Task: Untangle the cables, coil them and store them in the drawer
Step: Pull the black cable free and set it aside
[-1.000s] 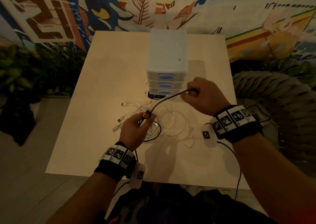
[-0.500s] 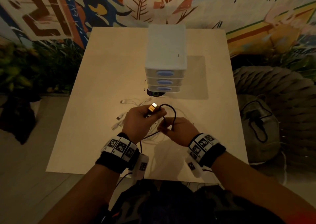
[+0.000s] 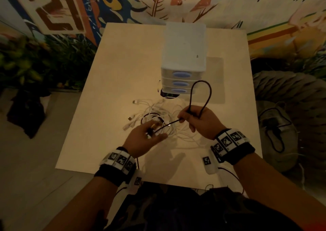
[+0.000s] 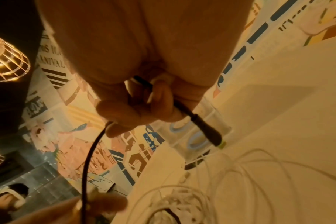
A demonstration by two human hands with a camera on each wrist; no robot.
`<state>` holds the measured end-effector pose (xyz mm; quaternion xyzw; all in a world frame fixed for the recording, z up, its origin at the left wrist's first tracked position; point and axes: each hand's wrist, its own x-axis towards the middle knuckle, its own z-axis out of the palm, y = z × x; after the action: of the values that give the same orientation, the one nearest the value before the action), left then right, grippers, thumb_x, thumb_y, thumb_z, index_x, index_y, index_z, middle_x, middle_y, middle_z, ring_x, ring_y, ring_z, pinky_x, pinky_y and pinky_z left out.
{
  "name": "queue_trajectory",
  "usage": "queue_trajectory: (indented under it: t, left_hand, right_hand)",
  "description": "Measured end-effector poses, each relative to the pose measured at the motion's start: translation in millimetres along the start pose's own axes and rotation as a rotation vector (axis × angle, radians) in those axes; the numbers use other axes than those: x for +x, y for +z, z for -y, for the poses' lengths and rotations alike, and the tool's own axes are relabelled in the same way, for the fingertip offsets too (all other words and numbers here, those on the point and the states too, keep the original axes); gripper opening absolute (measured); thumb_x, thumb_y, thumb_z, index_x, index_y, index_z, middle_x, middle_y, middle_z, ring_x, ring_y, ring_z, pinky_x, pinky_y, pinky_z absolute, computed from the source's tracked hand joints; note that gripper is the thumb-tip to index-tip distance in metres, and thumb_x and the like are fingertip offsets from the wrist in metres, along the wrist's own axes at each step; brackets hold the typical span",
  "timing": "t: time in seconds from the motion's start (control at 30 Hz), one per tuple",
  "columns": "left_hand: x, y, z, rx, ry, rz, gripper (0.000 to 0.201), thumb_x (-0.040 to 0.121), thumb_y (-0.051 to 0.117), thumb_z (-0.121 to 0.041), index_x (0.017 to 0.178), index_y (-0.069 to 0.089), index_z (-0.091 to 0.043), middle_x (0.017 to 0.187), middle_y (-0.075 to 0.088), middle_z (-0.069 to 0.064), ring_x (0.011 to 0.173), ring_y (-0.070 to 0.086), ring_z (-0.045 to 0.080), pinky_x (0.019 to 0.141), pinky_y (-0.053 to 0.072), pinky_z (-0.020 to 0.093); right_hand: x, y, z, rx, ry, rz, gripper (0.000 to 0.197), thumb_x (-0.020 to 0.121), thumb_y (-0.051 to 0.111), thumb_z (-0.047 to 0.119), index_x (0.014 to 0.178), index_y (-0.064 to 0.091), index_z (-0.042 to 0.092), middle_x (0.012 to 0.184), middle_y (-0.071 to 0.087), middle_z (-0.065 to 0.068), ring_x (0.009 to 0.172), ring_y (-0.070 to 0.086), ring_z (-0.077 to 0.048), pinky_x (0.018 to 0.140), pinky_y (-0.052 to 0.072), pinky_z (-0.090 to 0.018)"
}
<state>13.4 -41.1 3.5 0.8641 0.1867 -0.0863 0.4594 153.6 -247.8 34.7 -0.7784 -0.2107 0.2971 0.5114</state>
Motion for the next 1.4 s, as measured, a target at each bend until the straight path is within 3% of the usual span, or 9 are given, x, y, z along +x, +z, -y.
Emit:
queue_trajectory:
  t: [0.3,0.5,0.6,0.7,0.83,0.9,1.0,1.23,1.4]
  left_hand:
    - [-2,-11,13,0.066,0.054,-0.260,0.011,0.098,0.059,-0.043,0.099,0.069,-0.037,0.081,0.066,-0.014,0.065,0.056,0.000,0.059,0.037,0.019]
    - [3,-28,12,-0.150,0.076,-0.365,0.017,0.100,0.061,-0.035,0.110,0.074,-0.034,0.098,0.073,-0.012,0.094,0.066,0.005,0.081,0.051,0.025]
    - [5,-33,-3,-0.252,0.096,-0.355,0.018,0.102,0.057,-0.029,0.104,0.074,-0.032,0.080,0.070,-0.006,0.077,0.065,0.007,0.071,0.047,0.016]
    - [6,-37,-21,-0.327,0.146,-0.335,0.020,0.103,0.055,-0.023,0.102,0.073,-0.030,0.075,0.068,-0.007,0.073,0.063,0.005,0.070,0.046,0.014]
    - [6,-41,-39,-0.319,0.211,-0.255,0.022,0.105,0.052,-0.024,0.107,0.073,-0.030,0.083,0.070,-0.001,0.072,0.062,0.024,0.067,0.045,0.029]
    - [5,-44,-50,-0.324,0.266,-0.207,0.022,0.105,0.052,-0.021,0.110,0.073,-0.022,0.078,0.069,-0.009,0.074,0.064,0.015,0.075,0.046,0.025]
    - [3,-50,-63,-0.340,0.345,-0.133,0.023,0.104,0.051,-0.015,0.113,0.072,-0.012,0.079,0.069,-0.019,0.083,0.065,0.000,0.083,0.046,0.014]
    - [7,-62,-38,-0.276,0.248,-0.303,0.046,0.097,0.064,-0.034,0.142,0.050,-0.033,0.089,0.066,-0.009,0.083,0.067,0.005,0.076,0.052,0.018]
    - [23,-37,-10,-0.075,0.132,-0.121,0.028,0.099,0.059,-0.041,0.122,0.064,-0.026,0.079,0.069,-0.007,0.067,0.066,-0.001,0.067,0.048,0.020]
  right_hand:
    - [22,-34,45,0.051,-0.168,-0.248,0.020,0.102,0.055,0.024,0.088,0.069,0.026,0.083,0.074,-0.001,0.047,0.052,-0.017,0.053,0.044,-0.031]
    - [14,-42,40,0.049,-0.161,-0.286,0.018,0.100,0.058,0.024,0.087,0.070,0.027,0.084,0.074,-0.001,0.047,0.050,-0.016,0.053,0.045,-0.030]
    - [6,-40,46,0.044,-0.187,-0.222,0.010,0.094,0.066,0.033,0.092,0.072,0.024,0.083,0.075,0.000,0.051,0.054,-0.017,0.053,0.046,-0.030]
    - [4,-25,49,-0.103,-0.150,-0.008,0.036,0.078,0.075,0.055,0.106,0.070,0.033,0.091,0.074,0.011,0.059,0.059,-0.016,0.059,0.052,-0.026]
    - [21,19,29,-0.163,-0.064,0.223,0.051,0.075,0.085,0.042,0.120,0.062,0.037,0.099,0.071,0.017,0.060,0.054,-0.006,0.066,0.051,-0.025]
    - [36,41,17,-0.300,-0.083,0.267,0.041,0.078,0.081,0.045,0.111,0.057,0.045,0.096,0.064,0.019,0.067,0.054,-0.003,0.069,0.045,-0.022]
    - [56,62,6,-0.502,-0.117,0.187,0.010,0.091,0.065,0.043,0.095,0.059,0.037,0.089,0.060,0.013,0.079,0.055,-0.011,0.073,0.043,-0.027]
    - [58,39,32,-0.383,-0.161,-0.005,0.016,0.098,0.060,0.034,0.101,0.075,0.032,0.092,0.065,0.018,0.070,0.053,0.011,0.066,0.037,-0.010]
    - [51,31,52,-0.367,-0.247,-0.036,0.015,0.100,0.058,0.032,0.098,0.073,0.032,0.100,0.070,0.012,0.086,0.063,-0.004,0.077,0.050,-0.024]
